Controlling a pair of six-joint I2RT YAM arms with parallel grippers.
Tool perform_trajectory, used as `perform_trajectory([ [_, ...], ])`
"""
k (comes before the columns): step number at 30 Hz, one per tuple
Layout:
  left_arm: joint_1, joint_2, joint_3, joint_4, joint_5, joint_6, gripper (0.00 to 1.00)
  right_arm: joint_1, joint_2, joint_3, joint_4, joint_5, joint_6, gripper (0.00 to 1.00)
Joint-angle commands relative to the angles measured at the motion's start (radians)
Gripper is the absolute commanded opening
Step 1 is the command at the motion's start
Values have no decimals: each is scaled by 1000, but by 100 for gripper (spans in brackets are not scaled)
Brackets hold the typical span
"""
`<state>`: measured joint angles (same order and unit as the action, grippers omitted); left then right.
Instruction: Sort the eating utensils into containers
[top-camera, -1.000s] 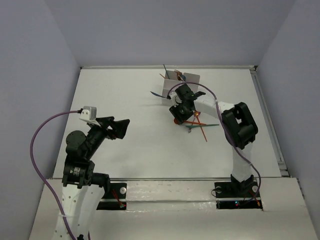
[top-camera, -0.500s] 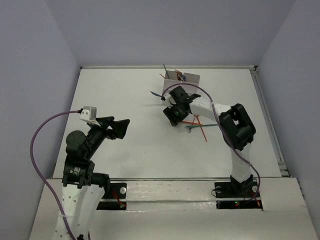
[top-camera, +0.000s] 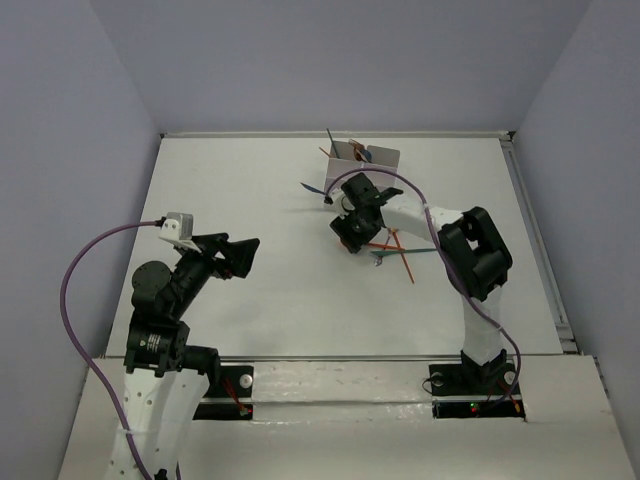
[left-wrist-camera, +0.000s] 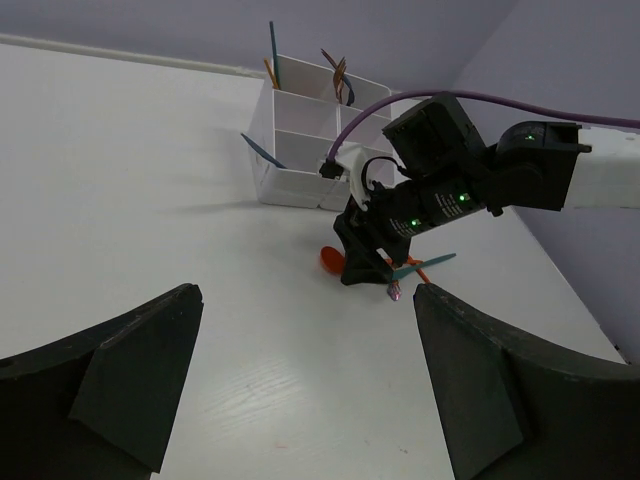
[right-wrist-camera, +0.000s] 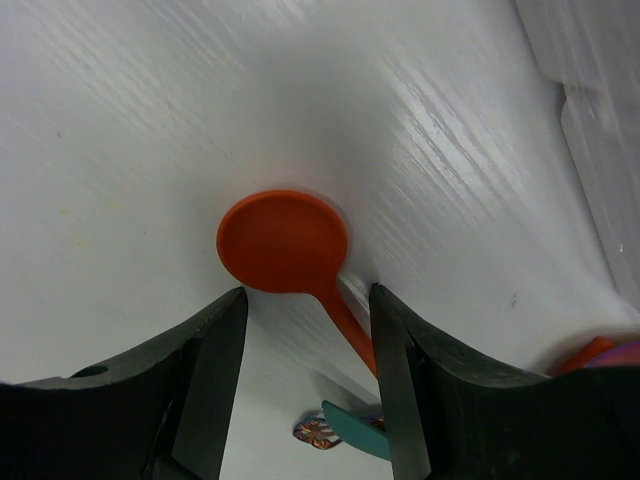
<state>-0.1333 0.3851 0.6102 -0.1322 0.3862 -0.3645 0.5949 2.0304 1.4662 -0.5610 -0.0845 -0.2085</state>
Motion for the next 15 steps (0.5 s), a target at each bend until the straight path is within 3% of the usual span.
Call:
perform_trajectory([
  [1,6,9,-7,52,20,1,99,-17,-41,-20,-46,-21,-55,58],
  [6,6,11,-9,52,20,1,99,-17,-33,-20,-69,-41,-75,56],
  [13,6,12,-9,52,22,1,99,-17,-2,-9,-30,-38,-84,29],
  [15,6,11,-7,52,22,1,99,-17,-2,-10,1,-38,-101,26],
])
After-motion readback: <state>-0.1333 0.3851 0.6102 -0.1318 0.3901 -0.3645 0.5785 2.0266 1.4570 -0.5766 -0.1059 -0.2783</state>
